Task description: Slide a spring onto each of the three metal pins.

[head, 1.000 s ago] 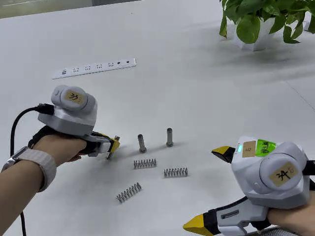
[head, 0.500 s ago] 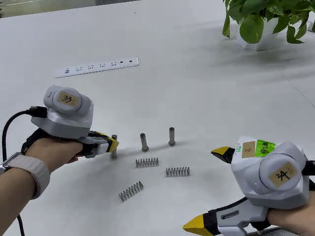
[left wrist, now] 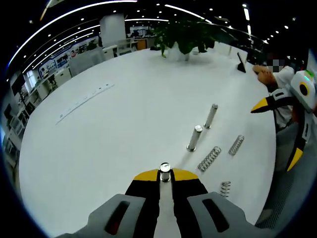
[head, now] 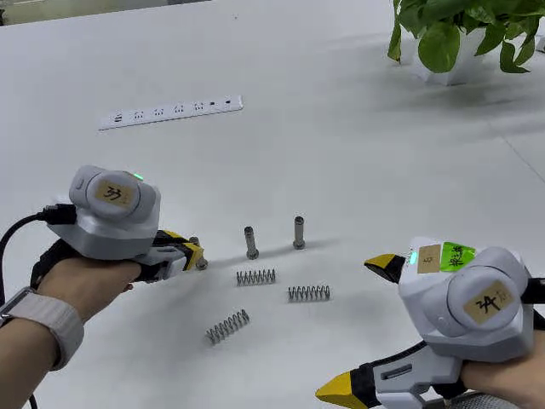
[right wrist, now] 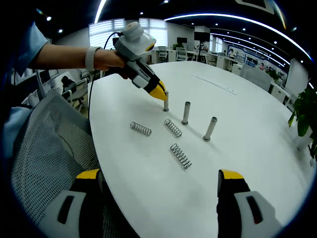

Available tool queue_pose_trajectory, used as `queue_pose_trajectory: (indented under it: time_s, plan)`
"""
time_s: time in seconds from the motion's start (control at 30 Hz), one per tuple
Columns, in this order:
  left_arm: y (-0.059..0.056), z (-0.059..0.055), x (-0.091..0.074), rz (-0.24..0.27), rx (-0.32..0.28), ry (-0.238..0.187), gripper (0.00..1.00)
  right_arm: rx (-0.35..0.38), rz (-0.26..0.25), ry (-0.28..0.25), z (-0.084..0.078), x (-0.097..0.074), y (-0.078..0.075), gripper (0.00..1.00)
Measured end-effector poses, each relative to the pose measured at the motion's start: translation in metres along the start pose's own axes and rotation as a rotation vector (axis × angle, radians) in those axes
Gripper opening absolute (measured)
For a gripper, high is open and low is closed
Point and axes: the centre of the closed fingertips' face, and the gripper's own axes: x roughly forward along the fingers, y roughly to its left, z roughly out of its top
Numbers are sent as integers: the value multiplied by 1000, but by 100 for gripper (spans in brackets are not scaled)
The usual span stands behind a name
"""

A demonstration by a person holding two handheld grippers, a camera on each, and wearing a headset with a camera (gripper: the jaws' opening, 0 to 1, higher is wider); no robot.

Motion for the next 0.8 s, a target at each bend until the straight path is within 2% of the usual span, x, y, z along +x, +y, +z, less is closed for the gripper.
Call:
queue_pose_trajectory:
  time_s: [0.07, 0.27, 0.43, 0.63, 0.8]
  plan:
    - [-3, 1, -1, 2, -4, -8, 8, -1, 0, -3, 1, 1, 0, 98]
    - [-1, 1, -2, 7, 14, -13, 8, -4, 4, -1, 0, 2, 1, 98]
    - [0, -4, 2, 6, 13, -5, 8, -2, 3, -2, 1, 2, 1, 98]
    - [0, -4, 3, 4, 7, -4, 9, -1, 3, 3, -1, 3, 0, 98]
    - [-1, -3, 4, 2, 13, -3, 17, 0, 5, 7, -2, 3, 1, 98]
